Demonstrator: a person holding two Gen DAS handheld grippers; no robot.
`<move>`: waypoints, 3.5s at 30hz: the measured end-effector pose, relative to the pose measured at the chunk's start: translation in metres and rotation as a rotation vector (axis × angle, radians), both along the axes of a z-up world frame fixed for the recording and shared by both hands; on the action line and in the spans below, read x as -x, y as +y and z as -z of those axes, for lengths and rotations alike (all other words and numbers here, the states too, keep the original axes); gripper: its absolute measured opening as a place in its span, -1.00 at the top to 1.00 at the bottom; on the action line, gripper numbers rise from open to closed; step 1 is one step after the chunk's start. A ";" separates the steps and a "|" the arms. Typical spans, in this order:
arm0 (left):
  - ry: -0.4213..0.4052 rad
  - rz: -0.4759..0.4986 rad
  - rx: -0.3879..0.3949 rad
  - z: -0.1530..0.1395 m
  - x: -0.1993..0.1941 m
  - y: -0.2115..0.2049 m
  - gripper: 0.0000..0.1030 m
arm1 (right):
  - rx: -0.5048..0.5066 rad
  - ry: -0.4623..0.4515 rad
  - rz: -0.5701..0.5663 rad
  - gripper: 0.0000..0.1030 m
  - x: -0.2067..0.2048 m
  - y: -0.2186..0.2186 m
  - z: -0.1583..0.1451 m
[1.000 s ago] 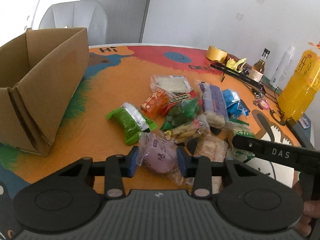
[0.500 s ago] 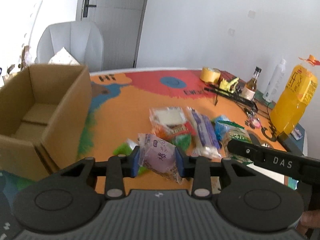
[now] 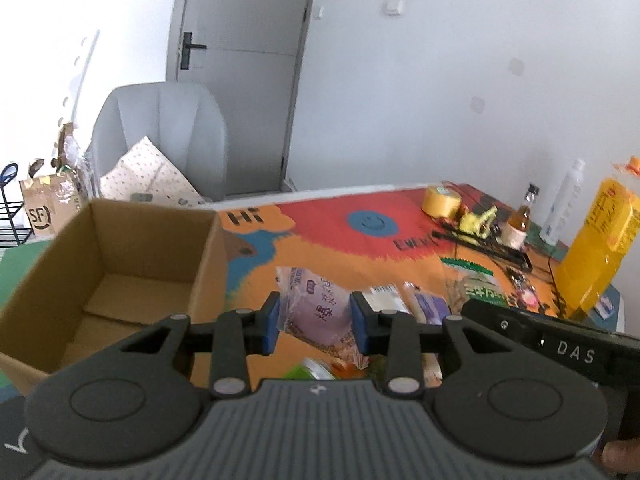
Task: Organize snacks
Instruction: 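Carry both snacks to the cardboard box and open both grippers inside, then return both grippers to the pile, right toward the clear bread roll bag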
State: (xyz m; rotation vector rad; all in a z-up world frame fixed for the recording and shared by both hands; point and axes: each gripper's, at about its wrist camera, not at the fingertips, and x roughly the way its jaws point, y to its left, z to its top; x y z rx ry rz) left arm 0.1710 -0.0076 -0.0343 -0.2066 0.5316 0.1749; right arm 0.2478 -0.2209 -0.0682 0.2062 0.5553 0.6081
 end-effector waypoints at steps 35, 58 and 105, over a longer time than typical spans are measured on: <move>-0.013 -0.277 0.024 -0.008 0.014 0.138 0.11 | -0.006 -0.053 -0.283 0.15 -0.002 0.153 -0.034; -0.026 -0.323 0.022 -0.010 0.029 0.127 -0.89 | -0.046 0.007 -0.188 -0.96 -0.010 0.130 -0.033; 0.132 0.040 0.068 0.025 -0.004 -0.012 -0.45 | -0.012 0.276 0.076 -0.76 -0.009 -0.034 0.032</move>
